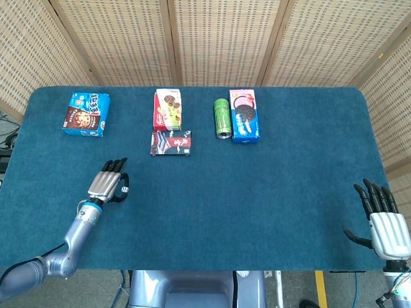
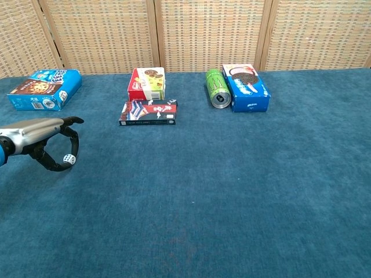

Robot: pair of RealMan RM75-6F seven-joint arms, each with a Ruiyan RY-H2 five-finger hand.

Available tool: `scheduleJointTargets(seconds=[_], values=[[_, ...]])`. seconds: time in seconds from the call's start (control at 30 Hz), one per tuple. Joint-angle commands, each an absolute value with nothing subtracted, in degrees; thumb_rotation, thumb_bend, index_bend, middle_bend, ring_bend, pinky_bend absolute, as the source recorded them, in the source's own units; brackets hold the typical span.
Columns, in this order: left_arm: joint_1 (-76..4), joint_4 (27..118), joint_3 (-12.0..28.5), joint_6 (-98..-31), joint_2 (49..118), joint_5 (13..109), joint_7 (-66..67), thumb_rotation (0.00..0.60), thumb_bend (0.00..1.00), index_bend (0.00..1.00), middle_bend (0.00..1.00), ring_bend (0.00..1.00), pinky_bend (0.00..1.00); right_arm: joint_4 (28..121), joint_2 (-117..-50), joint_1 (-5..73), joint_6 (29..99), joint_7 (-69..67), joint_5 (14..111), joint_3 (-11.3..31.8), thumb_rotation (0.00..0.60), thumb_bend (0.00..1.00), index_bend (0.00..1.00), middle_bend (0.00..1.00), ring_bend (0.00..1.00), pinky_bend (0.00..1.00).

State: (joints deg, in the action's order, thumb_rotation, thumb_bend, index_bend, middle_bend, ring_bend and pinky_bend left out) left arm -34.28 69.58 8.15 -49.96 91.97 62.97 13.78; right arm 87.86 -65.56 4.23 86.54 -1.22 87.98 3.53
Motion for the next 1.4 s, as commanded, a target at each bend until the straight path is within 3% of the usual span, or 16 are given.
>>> scheduleJointTargets(seconds=[0.03,0.23,0.47,0.77,0.8,0.87,0.93,1.0,1.4], values=[[-34.23,71.01,8.54,-50.8,91.11,62.9,13.97,0.6,0.35,0.55,0.0,0.0,0.0,87.87,-65.58,4.21,86.57,-1.24,87.97,3.53,0.6,0.0,0.02,0.0,0.0,0.0],[-34.23,79.0,10.69,-53.48,86.84,64.64,11.75,0.6,0.35,0.55,0.0,0.0,0.0,87.94,-65.55,4.21,86.53,-1.24,87.96,3.52,0.6,0.0,0.02,0.0,0.0,0.0],[-35.72,93.51,16.27,-56.77,78.73,65.77,11.26,0.6,0.33,0.55,0.0,0.0,0.0,87.87,-65.58,4.2,86.51,-1.35,87.84,3.56,0.6,0.0,0.02,0.0,0.0,0.0],[-37.63,101.11,18.72,-58.16,75.16,62.27,15.19,0.6,0.31,0.54,0.0,0.0,0.0,87.84,-65.57,4.18,86.54,-1.38,87.88,3.55,0.6,0.0,0.02,0.0,0.0,0.0],[-37.75,101.4,18.74,-58.28,75.11,62.07,15.4,0.6,0.3,0.5,0.0,0.0,0.0,87.84,-65.58,4.19,86.53,-1.38,87.87,3.55,0.6,0.0,0.02,0.0,0.0,0.0],[-38.04,101.96,18.72,-58.54,75.11,61.8,15.69,0.6,0.29,0.32,0.0,0.0,0.0,87.84,-65.59,4.18,86.54,-1.4,87.84,3.57,0.6,0.0,0.02,0.0,0.0,0.0],[-38.24,102.22,18.59,-58.71,75.12,61.54,15.76,0.6,0.28,0.08,0.0,0.0,0.0,87.82,-65.59,4.18,86.54,-1.39,87.85,3.56,0.6,0.0,0.02,0.0,0.0,0.0],[-38.35,102.2,18.47,-59.21,75.29,61.43,15.86,0.6,0.28,0.01,0.0,0.0,0.0,87.81,-65.59,4.19,86.51,-1.37,87.84,3.56,0.6,0.0,0.02,0.0,0.0,0.0],[-36.95,102.08,16.7,-62.09,73.73,62.82,14.06,0.6,0.27,0.0,0.0,0.0,0.0,87.76,-65.56,4.18,86.47,-1.61,87.82,3.55,0.6,0.0,0.02,0.0,0.0,0.0]])
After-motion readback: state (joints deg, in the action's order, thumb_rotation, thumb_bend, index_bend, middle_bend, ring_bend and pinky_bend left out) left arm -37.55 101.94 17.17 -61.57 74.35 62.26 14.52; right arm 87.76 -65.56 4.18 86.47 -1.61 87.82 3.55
